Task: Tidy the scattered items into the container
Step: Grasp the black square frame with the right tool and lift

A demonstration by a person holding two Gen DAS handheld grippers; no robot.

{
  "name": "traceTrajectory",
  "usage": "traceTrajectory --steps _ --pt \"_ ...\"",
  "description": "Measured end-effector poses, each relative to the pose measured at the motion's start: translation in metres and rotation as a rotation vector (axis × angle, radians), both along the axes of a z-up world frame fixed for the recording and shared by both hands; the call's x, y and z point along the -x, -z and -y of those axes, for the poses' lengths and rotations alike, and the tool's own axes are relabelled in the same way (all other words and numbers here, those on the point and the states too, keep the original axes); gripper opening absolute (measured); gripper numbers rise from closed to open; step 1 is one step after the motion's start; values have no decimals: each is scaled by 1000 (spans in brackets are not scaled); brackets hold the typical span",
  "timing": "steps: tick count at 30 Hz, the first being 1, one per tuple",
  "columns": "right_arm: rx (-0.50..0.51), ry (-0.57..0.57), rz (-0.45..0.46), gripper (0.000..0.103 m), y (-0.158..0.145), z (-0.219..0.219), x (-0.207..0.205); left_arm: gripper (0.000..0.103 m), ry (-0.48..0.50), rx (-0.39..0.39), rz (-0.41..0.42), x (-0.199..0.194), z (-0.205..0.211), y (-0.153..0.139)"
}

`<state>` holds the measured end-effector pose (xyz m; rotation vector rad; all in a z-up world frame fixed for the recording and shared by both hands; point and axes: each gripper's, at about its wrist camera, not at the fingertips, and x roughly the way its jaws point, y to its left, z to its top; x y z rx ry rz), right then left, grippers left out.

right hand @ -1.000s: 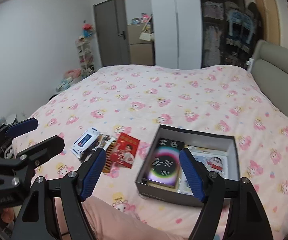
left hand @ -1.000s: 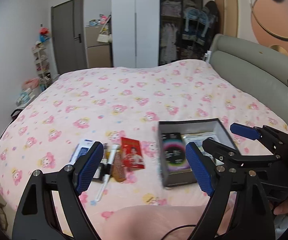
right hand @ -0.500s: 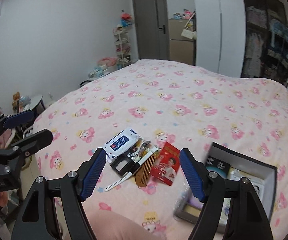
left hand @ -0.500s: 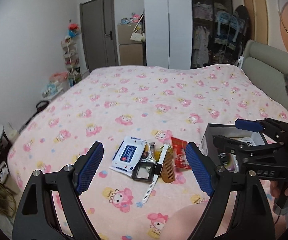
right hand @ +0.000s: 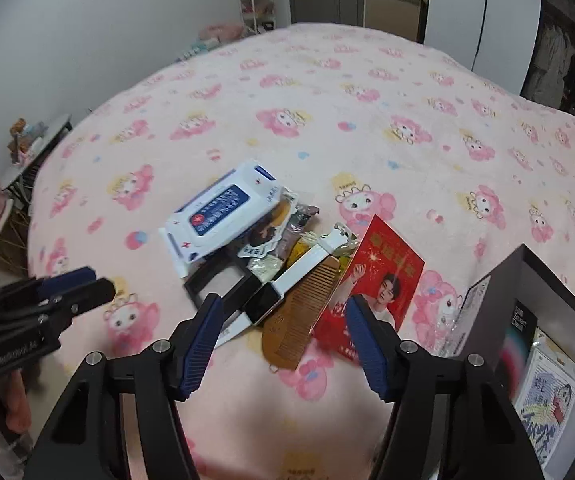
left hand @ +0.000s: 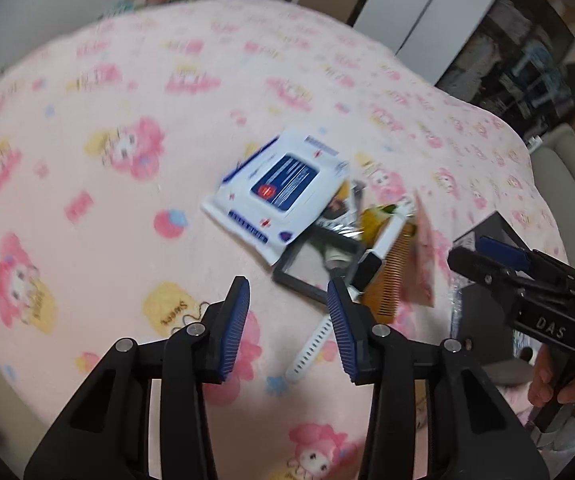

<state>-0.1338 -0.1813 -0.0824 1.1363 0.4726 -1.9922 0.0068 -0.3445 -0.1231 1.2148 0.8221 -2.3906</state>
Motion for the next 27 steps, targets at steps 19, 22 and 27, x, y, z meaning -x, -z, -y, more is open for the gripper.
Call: traceTrajectory --steps 19,22,27 --pt "-81 -143 133 45 78 76 34 40 -17 -166 75 43 15 77" --pt "-95 -158 167 38 86 74 29 40 -12 -181 76 43 14 76" --pt "-114 -191 220 34 100 64 15 40 -15 -189 75 38 13 78"
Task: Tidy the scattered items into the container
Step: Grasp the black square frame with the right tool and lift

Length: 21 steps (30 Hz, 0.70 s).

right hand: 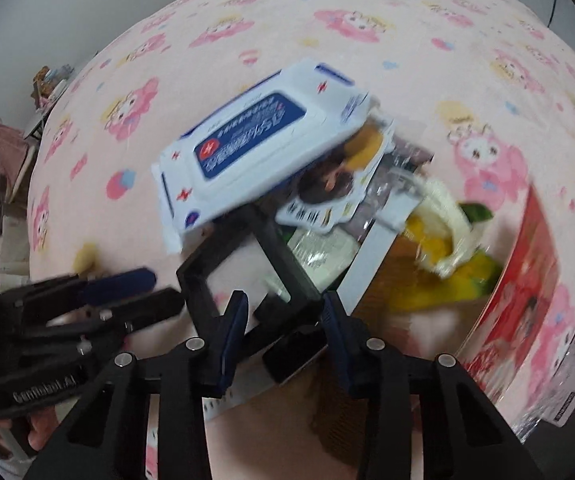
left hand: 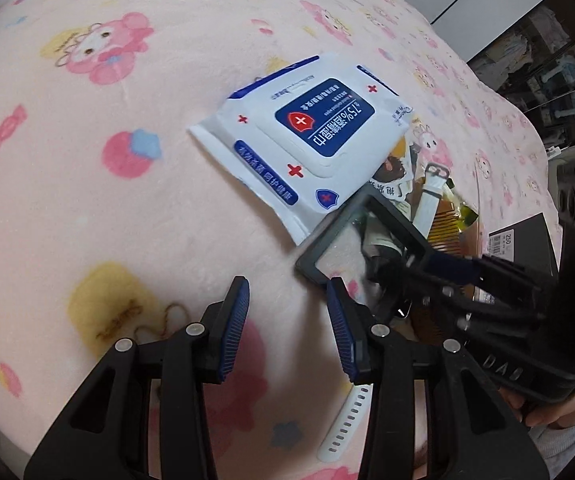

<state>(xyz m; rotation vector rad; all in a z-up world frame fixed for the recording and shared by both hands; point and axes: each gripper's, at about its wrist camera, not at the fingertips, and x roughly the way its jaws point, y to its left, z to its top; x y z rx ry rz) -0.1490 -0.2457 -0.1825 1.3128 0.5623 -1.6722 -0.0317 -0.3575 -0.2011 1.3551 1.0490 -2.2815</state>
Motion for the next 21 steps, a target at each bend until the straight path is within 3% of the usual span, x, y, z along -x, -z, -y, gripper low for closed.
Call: traceTrajectory --steps 6,12,17,21 --pt "-10 -37 36 34 -10 -11 -4 40 -2 -12 -9 -6 -1 2" --pt "4 16 6 34 -9 -12 4 40 23 22 44 7 -6 12" --pt "-14 24 -59 34 -18 -12 0 39 9 10 11 6 -1 6" --pt "12 23 -35 34 -36 -16 0 38 2 36 13 3 -1 0"
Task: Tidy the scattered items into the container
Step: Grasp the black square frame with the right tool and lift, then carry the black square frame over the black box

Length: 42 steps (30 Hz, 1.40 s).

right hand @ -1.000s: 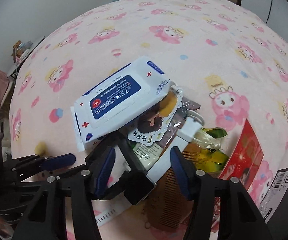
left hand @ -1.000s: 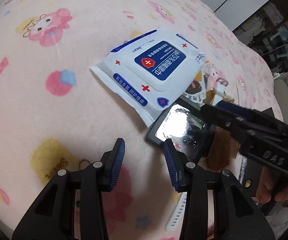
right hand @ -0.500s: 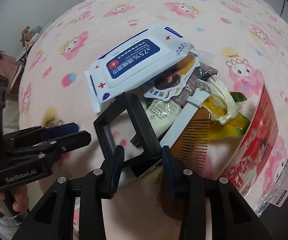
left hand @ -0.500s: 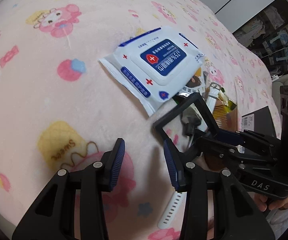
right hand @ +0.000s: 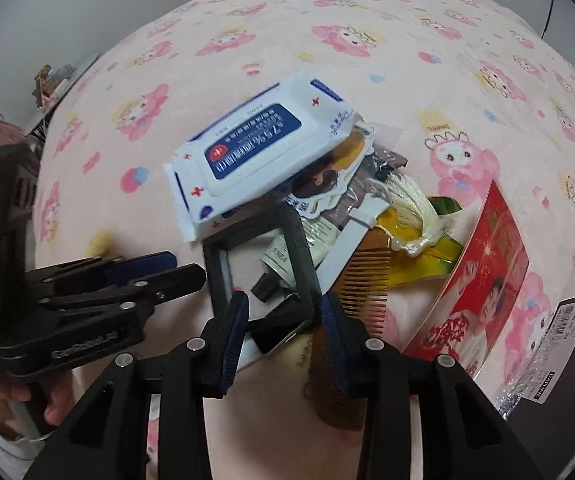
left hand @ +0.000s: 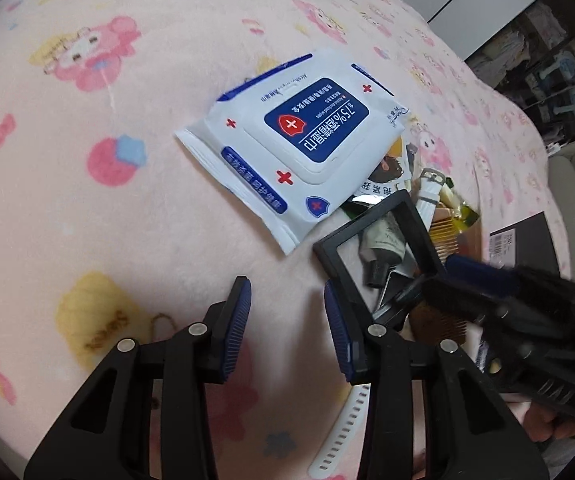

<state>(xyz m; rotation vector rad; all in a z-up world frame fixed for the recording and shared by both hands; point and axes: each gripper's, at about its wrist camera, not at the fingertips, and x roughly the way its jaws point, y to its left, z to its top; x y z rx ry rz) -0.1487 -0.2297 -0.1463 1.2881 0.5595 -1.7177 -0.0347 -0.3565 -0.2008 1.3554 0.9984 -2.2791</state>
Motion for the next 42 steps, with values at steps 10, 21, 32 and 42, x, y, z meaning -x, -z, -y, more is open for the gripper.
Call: traceTrajectory --steps 10,21,32,42 --pt "19 99 50 34 14 1 23 44 20 -208 -109 2 3 20" --pt "18 39 133 24 11 -34 4 30 52 -88 -127 1 -5 -11" --pt "82 108 115 24 10 -18 25 39 34 -185 -102 15 1 16" --pt "37 86 201 24 16 -34 6 42 109 -156 -145 9 -13 -9"
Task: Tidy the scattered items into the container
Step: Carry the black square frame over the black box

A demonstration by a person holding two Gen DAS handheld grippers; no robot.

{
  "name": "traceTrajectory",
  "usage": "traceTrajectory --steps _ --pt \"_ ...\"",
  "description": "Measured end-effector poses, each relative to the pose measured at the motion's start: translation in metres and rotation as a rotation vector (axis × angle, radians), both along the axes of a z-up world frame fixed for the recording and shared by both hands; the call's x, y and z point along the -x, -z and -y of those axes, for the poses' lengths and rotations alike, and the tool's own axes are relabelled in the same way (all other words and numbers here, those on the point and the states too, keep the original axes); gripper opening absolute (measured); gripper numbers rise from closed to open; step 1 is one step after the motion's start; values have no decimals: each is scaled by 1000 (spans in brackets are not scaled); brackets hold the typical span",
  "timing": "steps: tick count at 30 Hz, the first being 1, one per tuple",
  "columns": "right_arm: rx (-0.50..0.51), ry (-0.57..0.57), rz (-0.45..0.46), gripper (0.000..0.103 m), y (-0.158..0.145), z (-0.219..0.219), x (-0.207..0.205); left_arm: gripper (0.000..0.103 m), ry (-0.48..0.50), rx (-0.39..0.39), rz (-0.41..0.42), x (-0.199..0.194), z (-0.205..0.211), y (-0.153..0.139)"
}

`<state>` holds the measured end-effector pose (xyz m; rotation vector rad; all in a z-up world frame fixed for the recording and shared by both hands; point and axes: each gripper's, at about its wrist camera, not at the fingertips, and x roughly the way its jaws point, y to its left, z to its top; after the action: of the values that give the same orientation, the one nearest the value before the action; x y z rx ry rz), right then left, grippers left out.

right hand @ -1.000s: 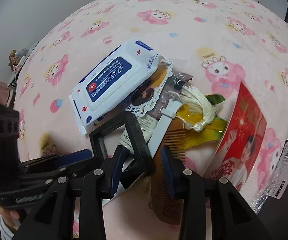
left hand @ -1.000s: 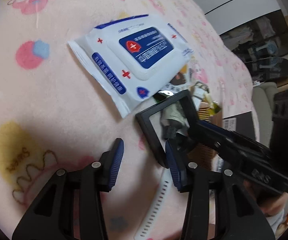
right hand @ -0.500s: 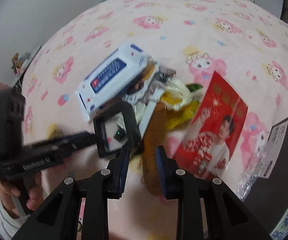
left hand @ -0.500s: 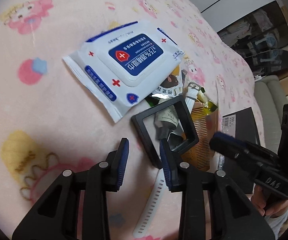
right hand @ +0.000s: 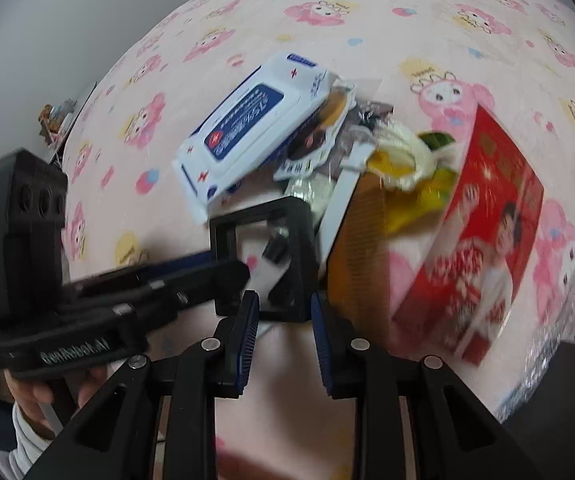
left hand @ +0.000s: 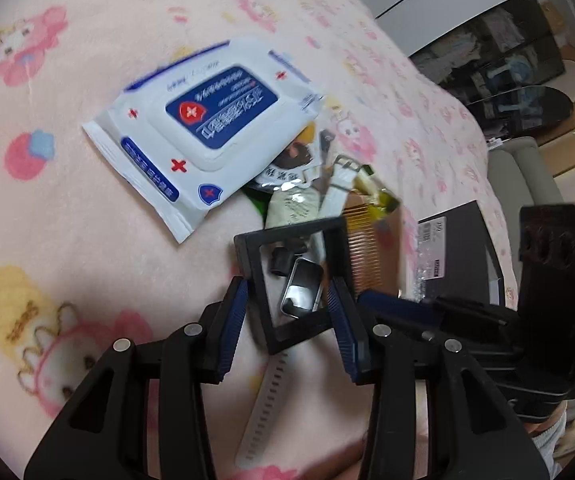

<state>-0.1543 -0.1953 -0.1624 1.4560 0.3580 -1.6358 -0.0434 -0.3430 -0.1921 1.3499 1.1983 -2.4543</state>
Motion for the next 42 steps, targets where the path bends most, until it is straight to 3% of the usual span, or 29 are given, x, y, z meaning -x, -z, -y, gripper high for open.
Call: traceTrajectory --steps 3,8,14,19,24,27,30,36,39,42 --pt "-7 5 -9 24 -2 -8 -3 42 -25 42 16 -1 2 0" --pt "20 32 -121 24 -12 1 6 42 -40 8 50 12 6 15" --pt "14 -6 20 24 15 15 15 40 -45 -6 79 16 6 24" --pt "32 -16 -6 23 -3 6 7 41 3 24 21 6 -4 -3" --pt "55 -16 -79 23 -37 -11 -6 41 79 89 -65 2 -31 -56" --pt "67 -7 -180 23 -72 -38 -15 41 136 115 -147 11 -55 -94" --pt "94 49 -226 23 -104 -80 -8 41 215 148 -195 28 -88 -131" --pt "137 175 -323 23 -151 -161 10 41 381 207 -191 91 -171 -178" --pt "140 252 -335 23 -161 -217 26 41 468 183 -177 125 -222 -182" --pt "102 325 -351 23 -155 -263 42 41 545 170 -121 153 -277 -166"
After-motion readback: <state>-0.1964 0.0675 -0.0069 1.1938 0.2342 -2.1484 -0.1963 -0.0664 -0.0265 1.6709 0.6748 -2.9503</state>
